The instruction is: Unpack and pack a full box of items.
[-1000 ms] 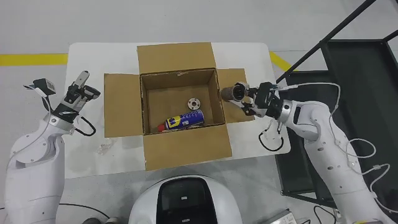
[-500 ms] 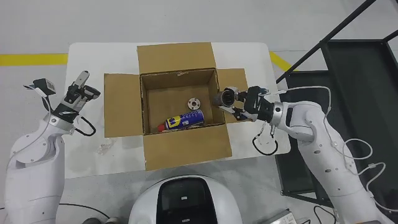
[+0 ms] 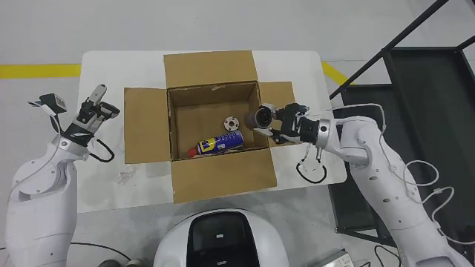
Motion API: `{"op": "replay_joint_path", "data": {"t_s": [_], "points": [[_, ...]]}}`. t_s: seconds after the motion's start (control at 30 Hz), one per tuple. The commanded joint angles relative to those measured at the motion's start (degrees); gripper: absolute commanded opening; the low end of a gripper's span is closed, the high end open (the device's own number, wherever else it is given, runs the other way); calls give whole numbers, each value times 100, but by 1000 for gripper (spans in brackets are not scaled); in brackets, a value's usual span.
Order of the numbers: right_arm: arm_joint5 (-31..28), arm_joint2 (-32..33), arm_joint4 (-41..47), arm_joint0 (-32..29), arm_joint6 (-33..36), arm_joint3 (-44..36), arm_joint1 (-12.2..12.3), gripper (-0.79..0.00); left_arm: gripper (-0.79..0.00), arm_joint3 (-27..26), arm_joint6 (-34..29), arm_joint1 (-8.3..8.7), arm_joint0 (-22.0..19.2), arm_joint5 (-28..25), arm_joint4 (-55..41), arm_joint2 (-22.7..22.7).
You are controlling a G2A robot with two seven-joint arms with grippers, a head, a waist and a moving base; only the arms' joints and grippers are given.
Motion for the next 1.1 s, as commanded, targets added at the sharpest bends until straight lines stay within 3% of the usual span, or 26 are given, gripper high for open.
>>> {"op": "replay_joint_path", "data": {"t_s": [0.0,0.17,0.37,0.7,1.07], "points": [[-35,-489,76,535,232,218,-75,-785,0,0,0,0,0,0,0,0],[13,-1811,93,1813,865,806,-369,-785,0,0,0,0,0,0,0,0],[138,-2862,11,2891,795,1905,-759,-785,0,0,0,0,0,0,0,0],[449,-3853,-320,3703,308,3359,-1307,-785,0,0,0,0,0,0,0,0],[359,-4791,-174,4270,481,4866,-2045,-785,0,0,0,0,0,0,0,0]]}}
